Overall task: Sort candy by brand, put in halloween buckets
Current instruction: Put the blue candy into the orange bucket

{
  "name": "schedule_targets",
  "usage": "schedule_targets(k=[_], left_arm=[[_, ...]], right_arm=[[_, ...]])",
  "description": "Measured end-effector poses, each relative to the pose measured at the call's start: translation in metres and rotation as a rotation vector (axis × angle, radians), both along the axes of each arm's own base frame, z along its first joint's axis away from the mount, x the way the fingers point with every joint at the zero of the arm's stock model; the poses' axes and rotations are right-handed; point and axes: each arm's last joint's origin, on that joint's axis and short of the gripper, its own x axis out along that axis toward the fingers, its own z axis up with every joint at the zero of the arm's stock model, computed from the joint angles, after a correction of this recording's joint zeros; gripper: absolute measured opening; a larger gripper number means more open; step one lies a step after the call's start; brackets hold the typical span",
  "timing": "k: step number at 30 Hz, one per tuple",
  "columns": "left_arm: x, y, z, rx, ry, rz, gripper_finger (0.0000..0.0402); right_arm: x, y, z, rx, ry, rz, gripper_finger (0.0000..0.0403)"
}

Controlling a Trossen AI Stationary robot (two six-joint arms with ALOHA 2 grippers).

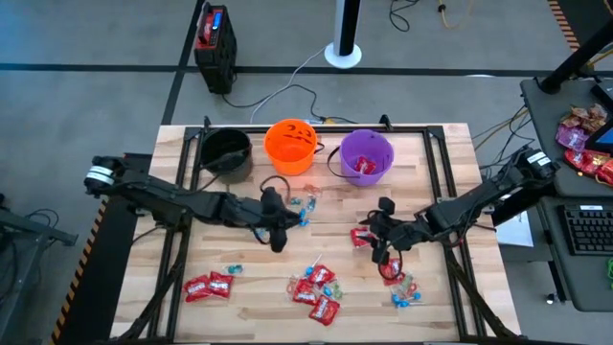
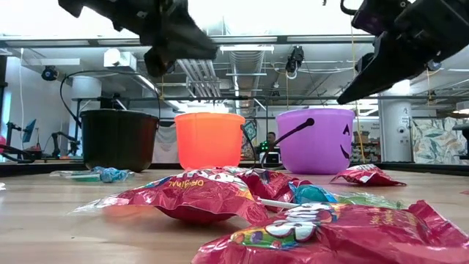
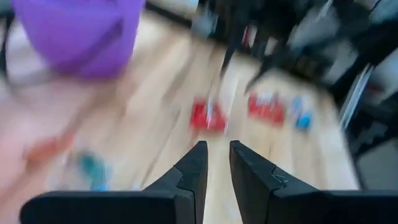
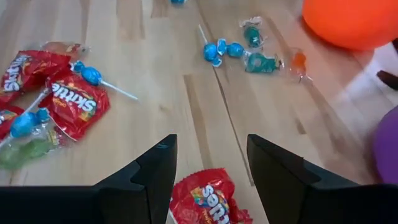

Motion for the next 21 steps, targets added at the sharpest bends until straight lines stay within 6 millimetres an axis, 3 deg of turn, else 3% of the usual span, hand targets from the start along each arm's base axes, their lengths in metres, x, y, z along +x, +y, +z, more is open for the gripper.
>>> schedule_targets(k=[7,12,21], left_arm=[[-0.006,-0.030,-0.005,0.082,0.388,-0.062,0.0052],[-0.002,-0.047,-0.025,0.224,0.431,-0.105,0.0052],[0.013,-0.042,-0.066,0.443,0.508,0.010,0.0062]], right_arm=[[0.006,0.001,0.011,-0.035,-0.028,0.022,0.0189],[0.013,-0.005,0.023,-0.074,-0.047,0.025,0.0189],[0.020,-0.019,0.030,-0.114,-0.043,-0.010,0.0189]])
